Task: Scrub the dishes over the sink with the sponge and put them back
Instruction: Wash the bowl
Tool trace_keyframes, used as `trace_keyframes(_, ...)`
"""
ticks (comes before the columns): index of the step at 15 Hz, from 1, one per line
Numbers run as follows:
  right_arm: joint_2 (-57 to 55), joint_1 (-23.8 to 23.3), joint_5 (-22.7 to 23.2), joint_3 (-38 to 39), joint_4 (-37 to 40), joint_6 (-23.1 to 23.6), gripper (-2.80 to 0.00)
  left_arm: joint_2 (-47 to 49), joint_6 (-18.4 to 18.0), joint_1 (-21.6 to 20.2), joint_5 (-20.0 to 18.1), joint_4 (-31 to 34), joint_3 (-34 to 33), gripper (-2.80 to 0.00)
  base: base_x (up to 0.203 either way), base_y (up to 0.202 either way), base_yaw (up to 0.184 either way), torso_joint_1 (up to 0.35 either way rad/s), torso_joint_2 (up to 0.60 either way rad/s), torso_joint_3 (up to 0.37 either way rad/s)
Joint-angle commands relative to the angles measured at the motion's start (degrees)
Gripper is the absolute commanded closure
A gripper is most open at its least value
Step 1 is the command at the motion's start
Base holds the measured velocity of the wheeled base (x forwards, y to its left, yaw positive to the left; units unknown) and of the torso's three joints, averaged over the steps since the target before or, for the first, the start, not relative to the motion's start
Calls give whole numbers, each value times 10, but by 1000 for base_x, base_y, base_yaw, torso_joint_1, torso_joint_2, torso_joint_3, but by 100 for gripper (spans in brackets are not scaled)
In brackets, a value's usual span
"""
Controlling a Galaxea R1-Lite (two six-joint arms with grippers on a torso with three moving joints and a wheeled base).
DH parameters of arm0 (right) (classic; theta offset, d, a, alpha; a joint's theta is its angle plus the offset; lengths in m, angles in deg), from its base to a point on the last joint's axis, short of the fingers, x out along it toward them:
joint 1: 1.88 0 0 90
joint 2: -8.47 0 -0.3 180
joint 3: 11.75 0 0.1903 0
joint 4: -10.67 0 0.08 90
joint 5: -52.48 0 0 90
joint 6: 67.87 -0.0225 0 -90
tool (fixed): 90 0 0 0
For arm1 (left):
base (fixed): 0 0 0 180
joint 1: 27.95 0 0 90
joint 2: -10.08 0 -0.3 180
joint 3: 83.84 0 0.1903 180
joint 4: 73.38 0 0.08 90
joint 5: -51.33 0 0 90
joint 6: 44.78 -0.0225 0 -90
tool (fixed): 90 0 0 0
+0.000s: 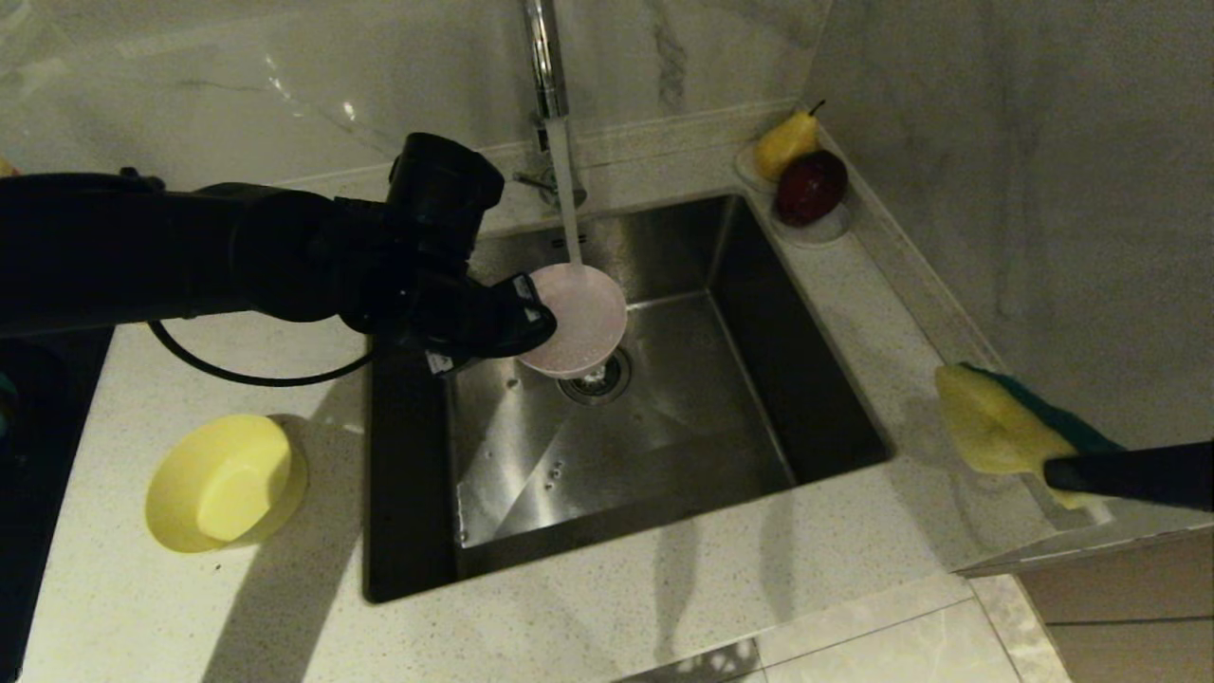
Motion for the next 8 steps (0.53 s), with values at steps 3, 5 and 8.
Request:
trace_keyframes(3, 3, 2, 2, 0, 2, -1, 0, -53, -46, -1, 92, -87, -56, 0, 0, 0, 0, 0, 0, 0)
trace_keyframes(5, 3, 5, 2, -1, 2, -1, 0, -88, -100, -2, 105, -178, -113, 0, 0, 0, 0, 0, 0, 0)
trace_keyframes(8, 2, 5, 1, -1, 2, -1, 0, -124, -171, -7, 108, -317, -204, 0, 0, 0, 0, 0, 0, 0)
